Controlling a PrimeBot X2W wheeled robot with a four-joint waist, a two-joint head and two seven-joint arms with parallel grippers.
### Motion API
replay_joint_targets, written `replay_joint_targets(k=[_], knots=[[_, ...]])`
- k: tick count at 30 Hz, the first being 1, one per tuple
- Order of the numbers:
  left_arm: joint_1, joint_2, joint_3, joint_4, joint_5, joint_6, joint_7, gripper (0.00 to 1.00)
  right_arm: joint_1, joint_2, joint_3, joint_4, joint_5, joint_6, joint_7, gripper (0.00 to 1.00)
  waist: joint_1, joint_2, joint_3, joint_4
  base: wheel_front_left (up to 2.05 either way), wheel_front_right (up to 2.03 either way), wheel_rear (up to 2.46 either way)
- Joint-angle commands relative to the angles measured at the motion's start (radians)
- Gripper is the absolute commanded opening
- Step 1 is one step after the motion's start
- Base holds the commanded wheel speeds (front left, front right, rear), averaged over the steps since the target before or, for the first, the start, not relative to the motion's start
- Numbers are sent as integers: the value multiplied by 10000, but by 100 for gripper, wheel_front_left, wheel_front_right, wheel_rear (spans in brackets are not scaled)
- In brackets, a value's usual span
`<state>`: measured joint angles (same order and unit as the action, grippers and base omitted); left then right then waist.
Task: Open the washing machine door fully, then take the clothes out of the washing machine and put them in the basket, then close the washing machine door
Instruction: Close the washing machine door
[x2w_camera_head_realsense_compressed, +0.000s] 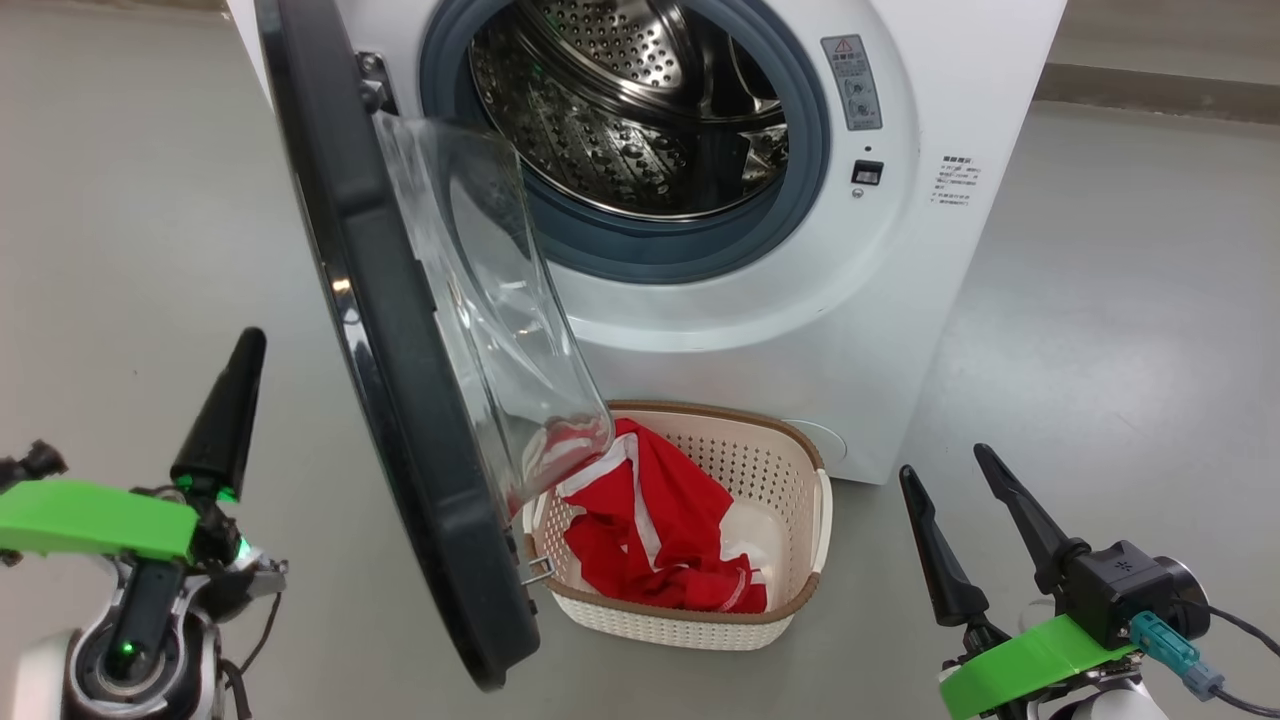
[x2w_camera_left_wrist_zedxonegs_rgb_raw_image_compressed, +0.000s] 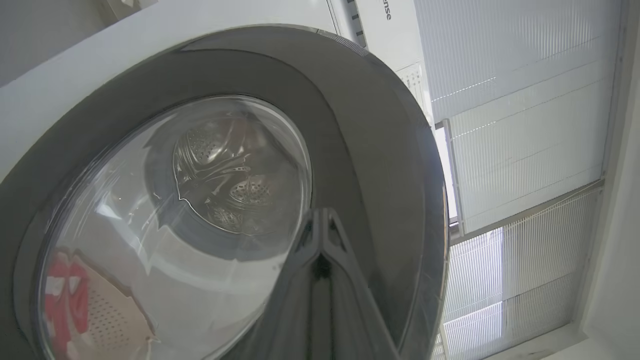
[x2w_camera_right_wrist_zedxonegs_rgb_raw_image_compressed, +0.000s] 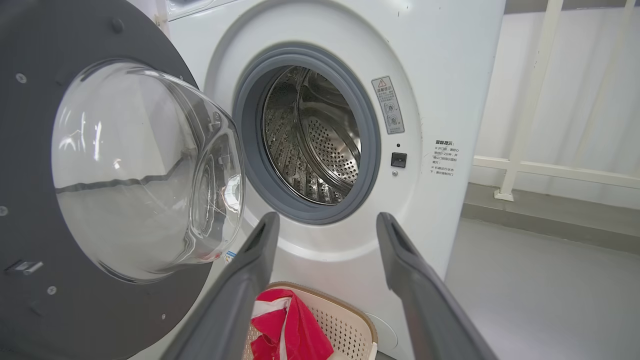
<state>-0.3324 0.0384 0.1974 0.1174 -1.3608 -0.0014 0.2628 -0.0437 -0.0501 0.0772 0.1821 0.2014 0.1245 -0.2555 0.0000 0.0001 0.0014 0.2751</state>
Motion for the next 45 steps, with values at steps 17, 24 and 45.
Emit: replay_joint_targets(k=[17, 24, 45], knots=[[-976, 654, 200, -1518, -1497, 1588, 2060, 0, -473, -31, 282, -326, -77, 62, -63, 100, 0, -1, 534, -252, 0, 0, 0], [-1139, 525, 210, -1676, -1834, 1802, 2167, 0, -579, -32, 258, -343, -67, 62, -63, 100, 0, -1, 658, -431, 0, 0, 0], [-1548, 260, -604, -1220, -1350, 1212, 1488, 0, -768, -28, 260, -307, -22, 62, -63, 100, 0, -1, 939, -1604, 0, 0, 0]])
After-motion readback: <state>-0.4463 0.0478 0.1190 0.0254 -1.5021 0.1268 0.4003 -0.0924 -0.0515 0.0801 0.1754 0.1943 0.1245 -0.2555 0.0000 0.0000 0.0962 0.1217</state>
